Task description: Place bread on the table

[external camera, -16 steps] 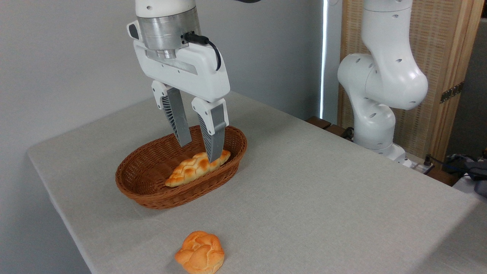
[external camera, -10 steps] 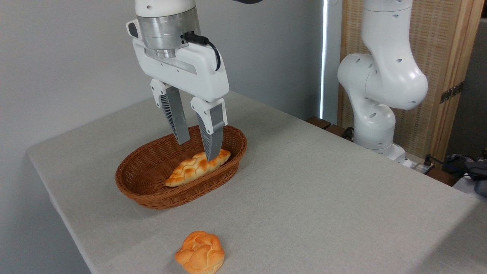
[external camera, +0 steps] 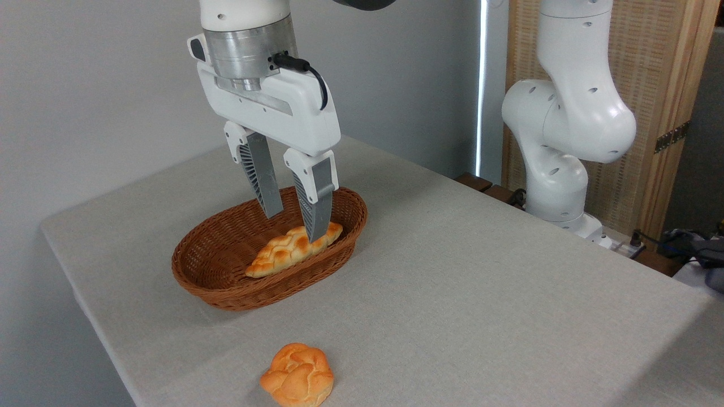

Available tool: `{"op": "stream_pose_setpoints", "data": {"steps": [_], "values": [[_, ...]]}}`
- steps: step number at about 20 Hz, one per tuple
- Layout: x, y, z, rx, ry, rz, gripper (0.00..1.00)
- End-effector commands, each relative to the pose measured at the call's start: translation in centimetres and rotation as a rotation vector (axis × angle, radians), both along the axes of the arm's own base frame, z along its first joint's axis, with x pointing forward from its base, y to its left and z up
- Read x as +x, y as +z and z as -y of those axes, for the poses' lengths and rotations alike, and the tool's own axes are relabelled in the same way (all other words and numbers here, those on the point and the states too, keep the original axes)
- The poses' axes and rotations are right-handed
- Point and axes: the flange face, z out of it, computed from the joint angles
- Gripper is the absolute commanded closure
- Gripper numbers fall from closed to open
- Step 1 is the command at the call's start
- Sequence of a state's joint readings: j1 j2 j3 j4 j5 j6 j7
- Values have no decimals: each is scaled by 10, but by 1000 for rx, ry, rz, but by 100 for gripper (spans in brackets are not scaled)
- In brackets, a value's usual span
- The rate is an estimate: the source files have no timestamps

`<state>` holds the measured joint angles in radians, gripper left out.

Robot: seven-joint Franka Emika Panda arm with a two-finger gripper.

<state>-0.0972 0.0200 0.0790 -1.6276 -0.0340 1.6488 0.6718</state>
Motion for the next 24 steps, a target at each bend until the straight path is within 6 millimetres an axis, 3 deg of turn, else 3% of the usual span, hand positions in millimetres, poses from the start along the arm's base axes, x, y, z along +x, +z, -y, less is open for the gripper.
{"op": "stream_pose_setpoints", "data": {"steps": [1, 4, 10, 17, 21, 24], "values": [[-2, 2, -2, -11, 10, 0, 0], [4, -10, -2, 2, 7, -16, 0], [9, -12, 0, 2, 17, -18, 0], [-7, 3, 4, -15, 29, -9, 0], [-16, -1, 22, -89, 13, -5, 0], [-41, -19, 45, -114, -21, 33, 0]]}}
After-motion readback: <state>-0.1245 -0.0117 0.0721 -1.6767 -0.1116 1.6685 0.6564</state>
